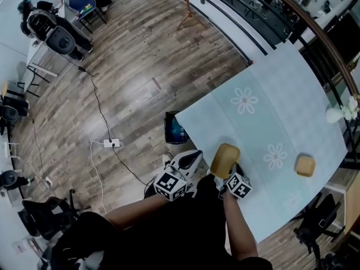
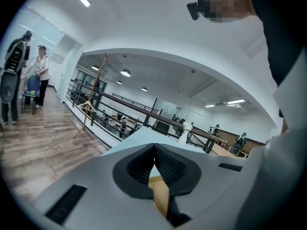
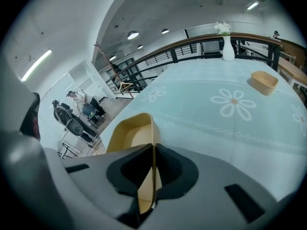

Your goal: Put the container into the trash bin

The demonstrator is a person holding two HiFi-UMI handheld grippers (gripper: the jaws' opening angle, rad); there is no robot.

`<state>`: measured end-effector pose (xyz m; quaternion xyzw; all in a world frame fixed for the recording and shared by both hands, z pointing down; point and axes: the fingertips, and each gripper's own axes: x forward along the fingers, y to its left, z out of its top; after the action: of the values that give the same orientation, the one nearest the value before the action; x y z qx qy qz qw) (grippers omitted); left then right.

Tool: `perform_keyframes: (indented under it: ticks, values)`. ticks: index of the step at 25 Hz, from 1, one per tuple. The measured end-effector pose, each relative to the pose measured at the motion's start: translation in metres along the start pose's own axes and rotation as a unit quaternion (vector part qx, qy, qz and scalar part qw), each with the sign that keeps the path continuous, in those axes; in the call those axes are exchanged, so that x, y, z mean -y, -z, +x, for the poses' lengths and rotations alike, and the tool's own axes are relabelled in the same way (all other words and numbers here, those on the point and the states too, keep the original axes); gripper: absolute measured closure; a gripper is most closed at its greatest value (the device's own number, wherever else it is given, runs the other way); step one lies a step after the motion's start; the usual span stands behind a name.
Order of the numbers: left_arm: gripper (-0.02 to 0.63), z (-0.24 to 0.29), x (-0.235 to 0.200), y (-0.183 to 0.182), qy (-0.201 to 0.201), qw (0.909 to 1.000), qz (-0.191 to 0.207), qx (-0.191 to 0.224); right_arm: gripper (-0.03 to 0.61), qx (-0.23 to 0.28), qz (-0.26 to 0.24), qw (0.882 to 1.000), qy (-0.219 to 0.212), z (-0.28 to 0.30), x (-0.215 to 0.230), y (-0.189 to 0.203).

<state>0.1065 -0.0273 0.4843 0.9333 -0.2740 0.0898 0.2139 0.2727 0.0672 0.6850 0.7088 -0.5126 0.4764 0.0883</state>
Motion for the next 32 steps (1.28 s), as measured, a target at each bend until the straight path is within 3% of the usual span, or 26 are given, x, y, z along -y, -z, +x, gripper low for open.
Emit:
perform_keyframes:
  ticks: [8,19,26,32]
  values:
    - [0.601,-0.093,-0.120,-0.006,-0.042,0.9988,-0.015,0.020,0.534,0.005,-0.042,0.999,-0.026,0.036,-0.138,0.026]
    - [0.600,-0.196,-0.224,0.020,-0.079,0.9951,-0.042,0.042,0.534,-0.039,-0.152,0.986,-0.062,0.101,-0.289,0.089]
    - [0.600,-0.207,-0.265,0.038,-0.085,0.9933,-0.060,0.051,0.534,-0.070,-0.174,0.979,-0.075,0.164,-0.322,0.120]
    - [0.600,-0.191,-0.291,0.074,-0.100,0.9924,-0.064,0.033,0.534,-0.080,-0.187,0.977,-0.065,0.234,-0.307,0.135]
